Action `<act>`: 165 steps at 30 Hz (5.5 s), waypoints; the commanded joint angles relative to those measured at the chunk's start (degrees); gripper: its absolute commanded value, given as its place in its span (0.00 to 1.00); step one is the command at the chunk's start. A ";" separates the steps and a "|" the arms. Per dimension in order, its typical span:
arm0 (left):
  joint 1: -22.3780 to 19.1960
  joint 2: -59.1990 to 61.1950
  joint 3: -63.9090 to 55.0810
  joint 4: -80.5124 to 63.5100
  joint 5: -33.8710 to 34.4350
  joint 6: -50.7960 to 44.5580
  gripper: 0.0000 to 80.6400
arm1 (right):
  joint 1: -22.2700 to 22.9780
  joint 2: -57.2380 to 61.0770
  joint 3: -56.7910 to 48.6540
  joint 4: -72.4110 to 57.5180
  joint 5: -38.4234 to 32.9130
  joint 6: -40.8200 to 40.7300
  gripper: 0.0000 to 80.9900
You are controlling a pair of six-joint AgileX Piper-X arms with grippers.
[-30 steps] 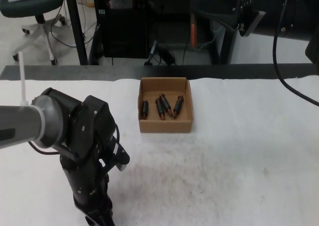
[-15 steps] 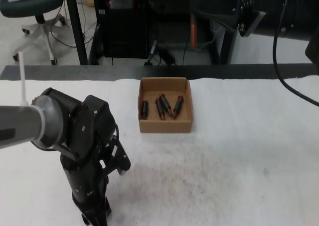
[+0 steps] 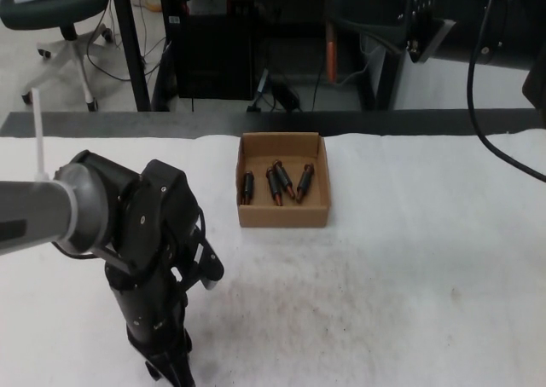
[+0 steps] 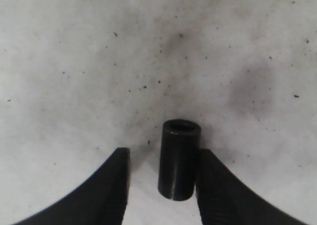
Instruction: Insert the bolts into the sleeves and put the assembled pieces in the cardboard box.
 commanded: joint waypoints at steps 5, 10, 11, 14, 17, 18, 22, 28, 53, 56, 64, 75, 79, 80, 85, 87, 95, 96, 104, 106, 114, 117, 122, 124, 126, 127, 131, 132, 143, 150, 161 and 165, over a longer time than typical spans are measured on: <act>-0.09 -0.36 -0.47 -0.26 0.42 -0.54 0.50 | 0.12 -0.71 -0.15 -0.23 -0.47 0.13 0.01; -0.09 -0.36 -0.47 -1.02 1.38 -3.01 0.50 | 0.12 -0.71 -0.15 -0.23 -0.47 0.13 0.01; -0.09 -0.36 -0.47 -1.16 1.38 -3.30 0.50 | 0.12 -0.71 -0.15 -0.23 -0.47 0.13 0.01; -0.09 -0.36 -0.47 -1.17 1.38 -3.30 0.50 | 0.12 -0.71 -0.15 -0.23 -0.47 0.13 0.01; 0.07 -0.36 -0.47 -0.90 1.38 -3.29 0.50 | 0.12 -0.71 -0.15 -0.23 -0.47 0.13 0.01; 0.06 -0.36 -0.47 -0.90 1.38 -3.29 0.50 | 0.12 -0.71 -0.15 -0.23 -0.47 0.13 0.01; 0.06 -0.36 -0.36 -0.92 1.38 -3.06 0.50 | 0.12 -0.71 -0.15 -0.23 -0.47 0.13 0.01; 0.06 -0.36 -0.37 0.58 1.38 -0.70 0.29 | 0.12 -0.71 -0.15 -0.23 -0.47 0.13 0.01; 0.06 -10.45 2.25 -32.83 32.45 -25.88 0.00 | -6.47 -0.52 -0.15 -0.23 4.68 -3.28 0.01; 0.06 -13.50 6.23 -51.91 35.35 -35.67 0.00 | -5.43 0.61 -0.15 -0.23 3.88 -4.04 0.01; 0.06 -15.23 19.65 -91.67 38.19 -51.72 0.00 | -2.15 3.82 -0.15 -7.71 3.89 -1.71 0.01; 0.06 -15.23 24.87 -100.56 40.20 -52.78 0.00 | 6.58 4.08 -0.15 -16.20 4.80 -3.61 0.01; 0.06 -15.23 24.87 -102.71 41.27 -52.78 0.00 | 9.75 4.16 -0.15 -4.20 7.85 -13.86 0.01; 0.06 -15.23 24.87 -102.95 41.31 -52.78 0.00 | 10.27 4.16 -0.15 -2.01 8.37 -15.63 0.01; 0.06 -15.23 24.87 -102.95 43.74 -52.78 0.00 | 11.01 4.16 -0.15 1.22 9.23 -18.96 0.01; 0.06 -15.23 24.87 -102.95 44.33 -52.78 0.00 | 11.01 4.16 -0.15 0.97 9.23 -19.58 0.01; 0.06 -15.23 24.87 -103.99 44.31 -52.78 0.00 | 11.01 5.03 -0.15 0.97 8.97 -19.61 0.01; 0.06 -15.23 24.87 -104.43 44.31 -52.78 0.00 | 11.01 5.16 -0.15 0.97 9.02 -19.61 0.01; 0.18 -15.23 24.87 -105.62 44.31 -52.78 0.00 | 11.01 5.15 -0.15 0.97 7.10 -19.37 0.01; 0.18 -15.23 24.87 -105.62 44.31 -52.78 0.00 | 11.01 5.15 -0.15 0.97 6.75 -19.19 0.01; 1.59 -15.23 24.87 -105.27 44.31 -52.78 0.00 | 11.01 5.15 -0.15 -0.73 6.42 -18.73 0.01; 2.93 -15.23 24.87 -105.28 44.31 -52.78 0.00 | 11.01 5.15 -0.15 -3.86 5.88 -16.79 0.01; 4.07 -15.23 24.87 -105.51 44.31 -52.78 0.00 | 11.01 5.39 -0.15 -4.50 5.57 -16.52 0.01; 4.04 -15.23 24.87 -105.51 44.42 -52.78 0.00 | 11.01 5.59 -0.15 -4.50 5.58 -16.52 0.01; 4.04 -15.23 24.87 -105.51 45.57 -52.78 0.00 | 11.50 5.81 -0.15 -4.50 5.58 -16.52 0.01; 4.04 -15.23 24.87 -105.51 46.07 -52.78 0.00 | 11.67 6.00 -0.15 -4.33 5.58 -16.52 0.01; 4.04 -15.23 24.87 -105.51 46.44 -52.78 0.00 | 12.47 6.24 -0.15 -4.60 6.68 -16.52 0.01; 4.04 -15.23 24.87 -105.51 46.44 -52.78 0.00 | 12.55 6.24 -0.15 -4.60 6.67 -16.63 0.01; 4.04 -15.23 24.87 -105.76 47.27 -53.63 0.00 | 12.53 6.24 -0.15 -2.69 6.67 -16.63 0.01; 4.04 -15.23 24.87 -107.50 47.27 -54.53 0.00 | 12.53 6.24 -0.15 -1.53 5.96 -17.92 0.01; 4.04 -15.23 24.87 -107.89 47.27 -54.53 0.00 | 12.53 6.24 -0.15 4.89 6.00 -21.19 0.01; 4.04 -15.23 24.87 -108.09 47.27 -54.53 0.00 | 12.53 6.24 -0.15 6.05 5.13 -22.20 0.01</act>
